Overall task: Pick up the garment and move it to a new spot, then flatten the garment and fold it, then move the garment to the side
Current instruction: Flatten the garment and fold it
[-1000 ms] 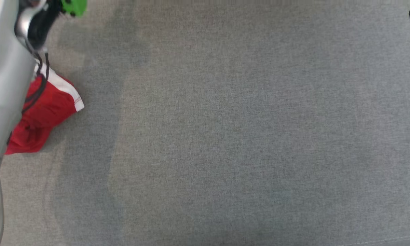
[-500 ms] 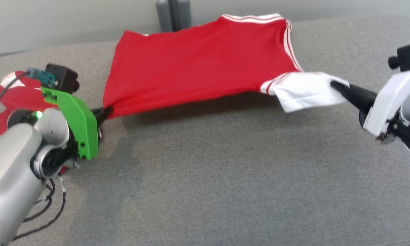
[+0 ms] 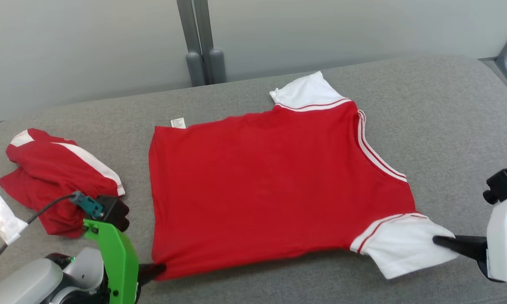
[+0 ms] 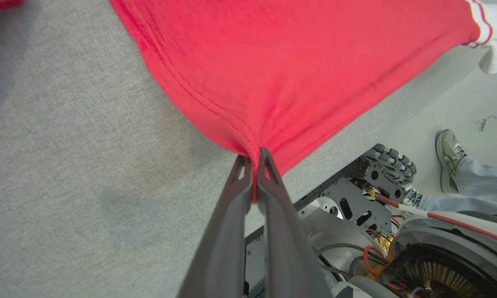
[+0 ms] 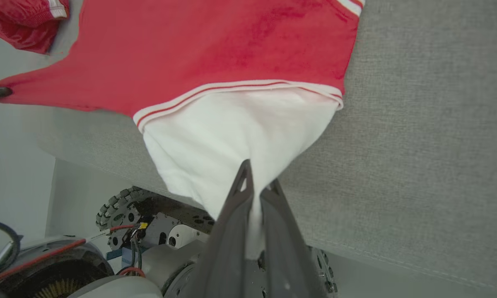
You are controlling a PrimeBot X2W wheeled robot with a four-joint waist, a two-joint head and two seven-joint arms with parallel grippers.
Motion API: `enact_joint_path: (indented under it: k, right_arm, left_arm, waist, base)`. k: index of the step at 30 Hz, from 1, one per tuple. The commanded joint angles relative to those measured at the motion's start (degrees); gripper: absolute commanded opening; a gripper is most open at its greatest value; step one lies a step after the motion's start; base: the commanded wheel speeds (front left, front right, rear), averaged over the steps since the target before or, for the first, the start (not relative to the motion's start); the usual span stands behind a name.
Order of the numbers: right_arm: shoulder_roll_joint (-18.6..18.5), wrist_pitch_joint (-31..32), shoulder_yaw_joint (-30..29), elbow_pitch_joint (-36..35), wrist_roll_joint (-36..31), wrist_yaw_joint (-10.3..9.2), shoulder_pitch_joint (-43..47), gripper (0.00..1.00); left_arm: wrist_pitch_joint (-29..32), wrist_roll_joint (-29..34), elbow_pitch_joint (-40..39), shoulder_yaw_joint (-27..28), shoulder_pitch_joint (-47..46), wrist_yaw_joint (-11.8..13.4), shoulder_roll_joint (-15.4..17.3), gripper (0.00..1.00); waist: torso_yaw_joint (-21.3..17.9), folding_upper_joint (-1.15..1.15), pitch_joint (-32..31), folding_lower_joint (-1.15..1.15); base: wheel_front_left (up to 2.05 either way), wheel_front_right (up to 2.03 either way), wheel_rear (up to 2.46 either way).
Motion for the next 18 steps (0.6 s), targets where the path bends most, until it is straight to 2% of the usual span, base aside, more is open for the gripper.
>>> enact_joint_path:
  k: [1, 4, 9, 13, 18]
  right_arm:
    - [-0.8, 0.18, 0.28, -1.29, 0.35, 0.04, 1.07, 0.0]
    - [-2.76, 0.22, 0.31, -3.31, 0.8, 0.03, 1.78, 0.0]
    - [-3.61, 2.07, -0.12, -4.63, 1.82, 0.03, -0.14, 0.0]
    - [-2.34, 3.8, -1.02, -3.5, 2.71, 0.03, -2.98, 0.0]
    - [0.57, 7.32, -1.78, -0.8, 4.23, 0.03, -7.73, 0.0]
  left_arm:
    - [1.0, -1.1, -1.39, -0.1, 1.39, 0.43, 1.16, 0.0]
    - [3.46, -1.48, -4.17, -0.68, 1.11, 1.04, 2.91, 0.0]
    - [9.14, -3.65, -4.54, -1.03, -1.6, 1.37, 3.86, 0.0]
    - [15.07, -5.38, -1.59, -1.27, -5.26, 1.21, 2.65, 0.0]
    - [20.43, -6.09, 3.81, -1.59, -10.47, 1.21, -0.85, 0.0]
  waist:
    - [0.23, 0.0, 0.17, 0.01]
    - [0.55, 0.0, 0.7, 0.01]
    - [1.06, 0.0, 2.19, 0.01]
    - [1.45, 0.0, 4.38, 0.01]
    - [1.51, 0.0, 6.54, 0.01]
  base:
    - [0.0, 0.0, 0.0]
    - [0.0, 0.0, 0.0]
    - [0.0, 0.0, 0.0]
    - [0.0, 0.0, 0.0]
    - [0.0, 0.0, 0.0]
